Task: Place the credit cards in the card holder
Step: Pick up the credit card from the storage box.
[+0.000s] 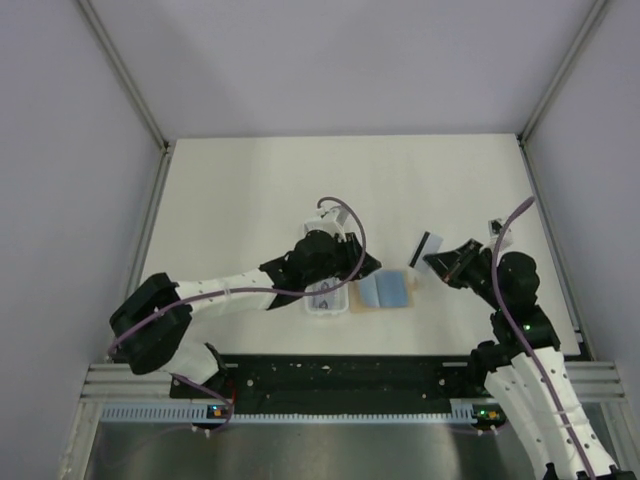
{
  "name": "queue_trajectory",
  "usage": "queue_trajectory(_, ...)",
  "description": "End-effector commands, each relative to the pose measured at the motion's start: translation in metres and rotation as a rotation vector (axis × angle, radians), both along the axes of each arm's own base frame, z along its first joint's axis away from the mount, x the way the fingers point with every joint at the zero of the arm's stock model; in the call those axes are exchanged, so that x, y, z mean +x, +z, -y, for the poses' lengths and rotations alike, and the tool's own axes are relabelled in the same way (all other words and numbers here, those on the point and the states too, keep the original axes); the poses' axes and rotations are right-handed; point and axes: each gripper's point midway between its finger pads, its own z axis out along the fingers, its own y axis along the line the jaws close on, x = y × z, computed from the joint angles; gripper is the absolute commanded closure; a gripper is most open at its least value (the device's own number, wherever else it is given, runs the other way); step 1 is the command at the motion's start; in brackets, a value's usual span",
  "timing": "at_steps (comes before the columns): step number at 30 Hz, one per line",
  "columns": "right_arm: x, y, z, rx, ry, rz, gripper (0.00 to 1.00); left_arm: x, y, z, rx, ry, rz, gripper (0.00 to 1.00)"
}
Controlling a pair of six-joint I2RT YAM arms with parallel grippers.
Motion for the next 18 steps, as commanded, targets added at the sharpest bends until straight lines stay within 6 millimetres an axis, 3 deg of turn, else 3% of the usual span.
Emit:
queue_trajectory(1, -0.002, -0.03, 0.016, -0.106, -0.056, -0.101, 1.0, 0.019, -0.055, -0.01, 0.275, 0.069, -0.07, 0.8)
queue_trajectory(5, -0.003, -0.037, 0.02, -0.122, -0.075, -0.108, 1.0, 0.017, -0.076, -0.003, 0.322, 0.048, -0.136, 1.0)
queue_trajectory(10, 0.002, -0.052, 0.039, -0.251, -0.138, -0.14, 1.0, 0.015, -0.09, -0.015, 0.367, 0.073, -0.159, 1.0)
queue_trajectory(14, 0.005, -0.064, 0.035, -0.289, -0.088, -0.211, 1.0, 0.01, -0.108, -0.034, 0.445, 0.105, -0.187, 1.0)
queue_trajectory(18, 0.009, -0.068, 0.031, -0.283, -0.068, -0.231, 1.0, 0.004, -0.111, -0.043, 0.451, 0.115, -0.195, 1.0)
